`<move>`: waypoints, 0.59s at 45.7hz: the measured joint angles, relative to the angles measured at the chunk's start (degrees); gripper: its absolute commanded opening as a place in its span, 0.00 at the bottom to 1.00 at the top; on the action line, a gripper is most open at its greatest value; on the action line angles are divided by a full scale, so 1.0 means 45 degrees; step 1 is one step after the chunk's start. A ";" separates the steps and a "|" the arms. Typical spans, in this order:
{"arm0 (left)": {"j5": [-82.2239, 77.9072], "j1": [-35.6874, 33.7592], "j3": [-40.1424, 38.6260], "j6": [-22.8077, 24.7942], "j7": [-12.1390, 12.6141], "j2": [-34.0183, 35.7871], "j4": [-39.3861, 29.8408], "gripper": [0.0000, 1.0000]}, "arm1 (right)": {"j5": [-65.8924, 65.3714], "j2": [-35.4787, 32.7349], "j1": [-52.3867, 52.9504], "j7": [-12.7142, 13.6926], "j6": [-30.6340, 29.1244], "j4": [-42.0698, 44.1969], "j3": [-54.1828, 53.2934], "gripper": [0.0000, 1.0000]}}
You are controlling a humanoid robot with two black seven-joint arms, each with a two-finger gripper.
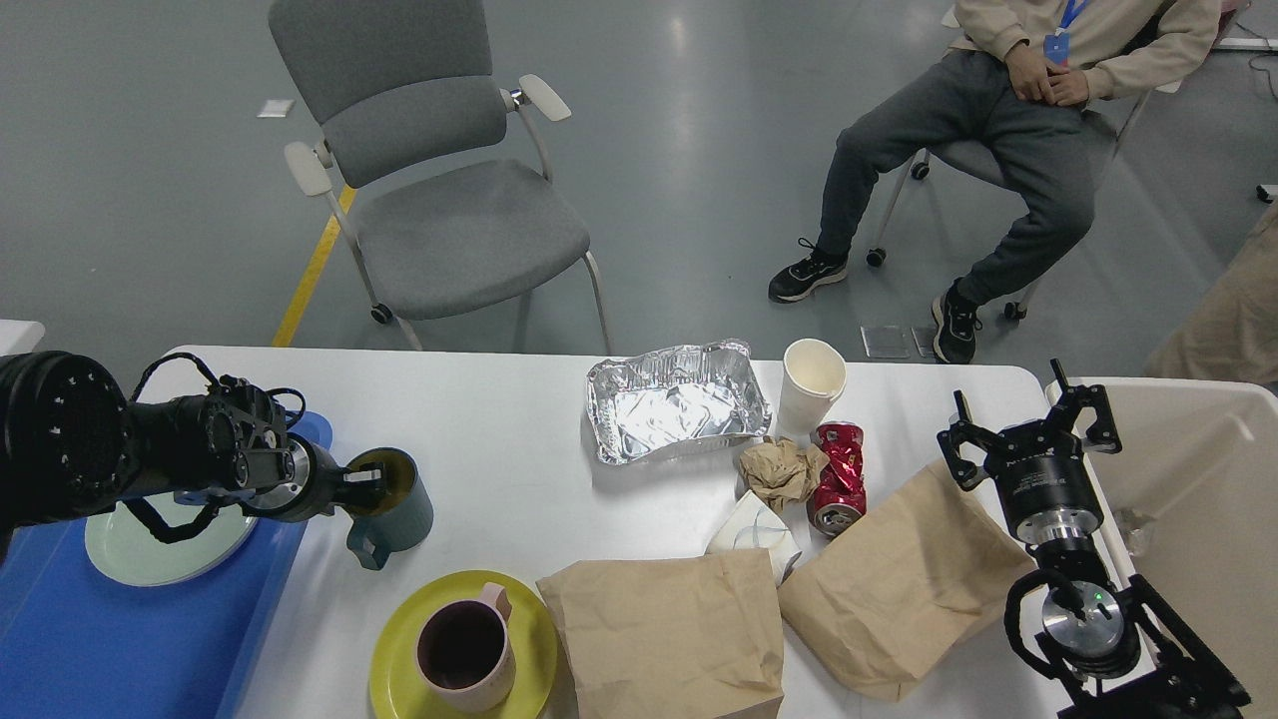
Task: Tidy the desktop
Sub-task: 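Carry the teal mug onto the blue tray and release it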
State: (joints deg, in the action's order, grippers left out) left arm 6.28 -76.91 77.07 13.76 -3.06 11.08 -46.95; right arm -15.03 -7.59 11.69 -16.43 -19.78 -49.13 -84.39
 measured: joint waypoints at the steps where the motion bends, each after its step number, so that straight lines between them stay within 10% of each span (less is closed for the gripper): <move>1: -0.0003 0.0000 0.0000 0.0001 0.0044 -0.0001 0.0001 0.13 | 0.0000 0.0001 0.0000 0.0000 0.0000 0.0000 0.0000 1.00; 7: -0.0029 0.0021 0.0012 0.0107 0.0141 -0.0032 0.0004 0.00 | 0.0001 0.0003 0.0000 0.0000 0.0000 0.0000 0.0001 1.00; 27: -0.0071 -0.0825 -0.0076 0.1742 0.0385 0.0016 -0.0235 0.00 | 0.0000 0.0004 0.0000 0.0000 0.0000 0.0000 0.0001 1.00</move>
State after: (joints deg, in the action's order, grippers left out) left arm 5.96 -80.62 76.73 21.60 -1.33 11.15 -48.01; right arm -15.03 -7.57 11.69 -16.43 -19.78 -49.13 -84.39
